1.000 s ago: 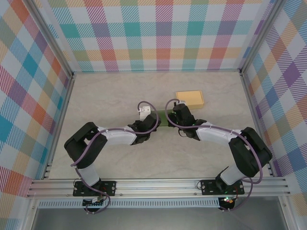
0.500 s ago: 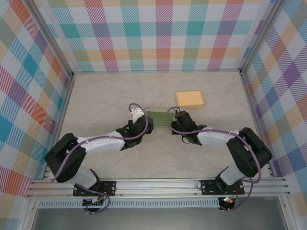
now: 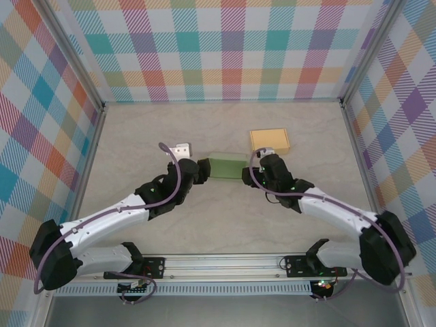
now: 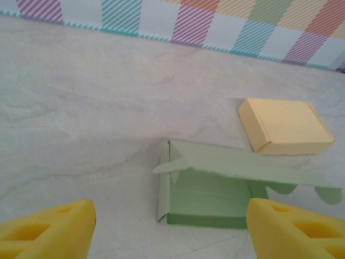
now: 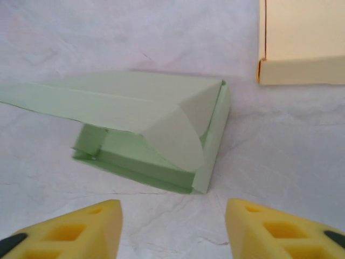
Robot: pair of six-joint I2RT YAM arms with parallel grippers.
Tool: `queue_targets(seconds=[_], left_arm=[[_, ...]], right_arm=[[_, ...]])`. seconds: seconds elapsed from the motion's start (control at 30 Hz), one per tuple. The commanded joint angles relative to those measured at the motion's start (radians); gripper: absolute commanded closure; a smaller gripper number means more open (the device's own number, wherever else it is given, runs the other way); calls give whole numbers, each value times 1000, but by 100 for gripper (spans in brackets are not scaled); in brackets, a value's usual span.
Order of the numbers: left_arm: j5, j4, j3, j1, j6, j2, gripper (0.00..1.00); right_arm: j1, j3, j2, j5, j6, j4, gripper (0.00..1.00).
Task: Fold the paper box
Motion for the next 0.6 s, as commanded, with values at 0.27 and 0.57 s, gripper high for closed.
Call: queue_targets(seconds=[0.27, 0.57], left_arm=[[140, -112, 281, 126, 180, 154, 22], [292, -116, 397, 241, 190, 400, 29]], right_arm=[[-48, 296, -38, 63, -35, -342, 27], [-110, 503, 255, 3, -72, -384, 27]])
